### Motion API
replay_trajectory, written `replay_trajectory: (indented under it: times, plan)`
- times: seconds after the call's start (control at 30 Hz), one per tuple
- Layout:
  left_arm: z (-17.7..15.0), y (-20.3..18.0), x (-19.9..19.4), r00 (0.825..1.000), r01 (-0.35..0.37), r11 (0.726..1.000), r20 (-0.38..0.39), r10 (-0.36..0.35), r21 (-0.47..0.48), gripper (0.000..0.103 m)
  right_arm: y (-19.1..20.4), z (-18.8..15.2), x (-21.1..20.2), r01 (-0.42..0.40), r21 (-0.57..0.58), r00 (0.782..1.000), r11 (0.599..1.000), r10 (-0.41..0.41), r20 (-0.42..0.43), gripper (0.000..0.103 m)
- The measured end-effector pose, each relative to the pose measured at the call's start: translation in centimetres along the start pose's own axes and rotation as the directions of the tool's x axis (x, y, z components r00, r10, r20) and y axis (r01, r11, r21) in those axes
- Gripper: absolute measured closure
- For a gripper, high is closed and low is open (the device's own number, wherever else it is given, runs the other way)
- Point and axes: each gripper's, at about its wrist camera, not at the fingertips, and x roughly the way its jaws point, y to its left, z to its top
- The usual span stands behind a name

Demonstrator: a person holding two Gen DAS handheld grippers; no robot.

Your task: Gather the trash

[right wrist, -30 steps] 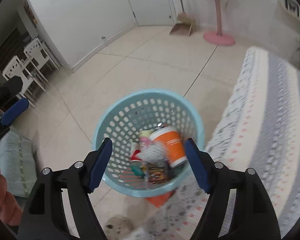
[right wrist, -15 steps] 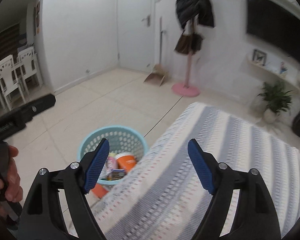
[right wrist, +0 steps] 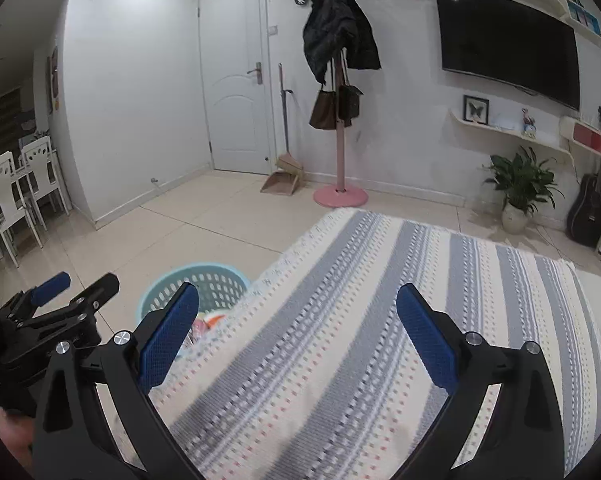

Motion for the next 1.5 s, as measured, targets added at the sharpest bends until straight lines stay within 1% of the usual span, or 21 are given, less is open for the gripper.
replay_trajectory:
  times: [0.03, 0.13, 0.17, 0.27, 0.4, 0.5, 0.57, 0.67, 0.73, 0.77, 0.83, 0.9, 0.97, 1.0, 1.1, 1.23, 1.37, 1.5]
  plan:
    - [-0.3, -0.4, 0.3, 1.0, -0.01, 1.0, -0.002, 0.01, 0.001, 0.011, -0.4, -0.3, -0.1, 0.009, 0.0, 1.0, 1.0, -0.009, -0.003, 0.008]
    - [-0.8, -1.2, 0.9, 0.999, 0.013, 1.0, -0.037, -0.013, -0.002, 0.011, -0.9, -0.9, -0.4, 0.043, -0.015, 0.999, 0.999, -0.043, 0.008, 0.008]
    - [-0.9, -1.4, 1.0, 0.999, 0.015, 1.0, -0.037, -0.015, 0.003, 0.011, -0.9, -1.1, -0.4, 0.058, -0.024, 0.998, 0.998, -0.058, 0.012, 0.008]
    - [-0.9, -1.8, 1.2, 1.0, 0.004, 1.0, -0.03, -0.003, 0.018, 0.011, -0.7, -1.8, -0.2, 0.078, -0.047, 0.997, 0.996, -0.077, 0.012, 0.008]
    - [-0.7, -1.6, 1.1, 1.0, 0.001, 1.0, -0.021, -0.001, -0.005, 0.011, 0.0, -2.1, 0.3, 0.085, -0.063, 0.996, 0.994, -0.085, -0.003, 0.008]
    - [-0.6, -1.4, 0.8, 1.0, 0.005, 1.0, -0.015, -0.005, -0.023, 0.011, 0.6, -2.0, 0.2, 0.104, -0.075, 0.995, 0.992, -0.104, 0.014, 0.008]
    - [-0.4, -1.4, 0.6, 1.0, 0.006, 1.0, -0.005, -0.006, -0.024, 0.01, 1.1, -2.0, -0.1, 0.12, -0.087, 0.992, 0.989, -0.117, 0.041, 0.008]
    - [-0.4, -1.3, 0.3, 0.999, -0.03, 1.0, 0.026, 0.03, 0.001, 0.008, 1.8, -2.1, -0.3, 0.123, -0.106, 0.991, 0.987, -0.116, 0.068, 0.008]
    - [-0.3, -1.1, 0.2, 0.999, -0.033, 0.999, 0.031, 0.033, 0.011, 0.008, 2.2, -2.3, -0.4, 0.127, -0.101, 0.989, 0.987, -0.117, 0.094, 0.008]
    - [-0.2, -1.0, 0.3, 0.999, -0.033, 0.999, 0.028, 0.033, 0.009, 0.008, 2.2, -2.4, -0.4, 0.119, -0.08, 0.989, 0.99, -0.111, 0.099, 0.008]
    - [-0.1, -0.4, 0.7, 0.999, -0.034, 0.999, 0.002, 0.034, -0.01, 0.008, 2.0, -2.3, -0.2, 0.102, -0.05, 0.991, 0.994, -0.097, 0.093, 0.008]
    - [-0.2, 0.3, 1.4, 0.999, -0.039, 0.999, -0.034, 0.038, -0.032, 0.008, 1.9, -2.2, 0.0, 0.104, -0.029, 0.991, 0.994, -0.101, 0.091, 0.008]
    - [-0.3, 0.9, 2.0, 0.997, -0.059, 0.997, -0.061, 0.056, -0.041, 0.008, 1.8, -2.1, 0.2, 0.1, -0.017, 0.992, 0.995, -0.098, 0.08, 0.008]
    - [-0.5, 1.1, 2.0, 0.996, -0.064, 0.997, -0.062, 0.061, -0.044, 0.008, 1.9, -2.1, 0.2, 0.096, -0.015, 0.993, 0.995, -0.094, 0.076, 0.008]
    - [-0.3, 1.4, 1.9, 0.996, -0.08, 0.996, -0.053, 0.077, -0.042, 0.008, 2.1, -2.3, 0.3, 0.103, -0.022, 0.992, 0.994, -0.101, 0.076, 0.008]
    - [-0.2, 1.6, 1.4, 0.996, -0.081, 0.996, -0.046, 0.079, -0.045, 0.008, 2.4, -2.3, 0.7, 0.094, -0.034, 0.994, 0.995, -0.092, 0.058, 0.008]
    - [-0.1, 1.3, 1.1, 0.995, -0.095, 0.995, -0.034, 0.094, -0.034, 0.008, 2.4, -2.2, 0.6, 0.104, -0.033, 0.993, 0.994, -0.102, 0.067, 0.008]
    - [-0.1, 1.1, 1.1, 0.995, -0.094, 0.995, -0.033, 0.093, -0.027, 0.008, 2.1, -2.2, 0.6, 0.125, -0.013, 0.989, 0.992, -0.124, 0.084, 0.008]
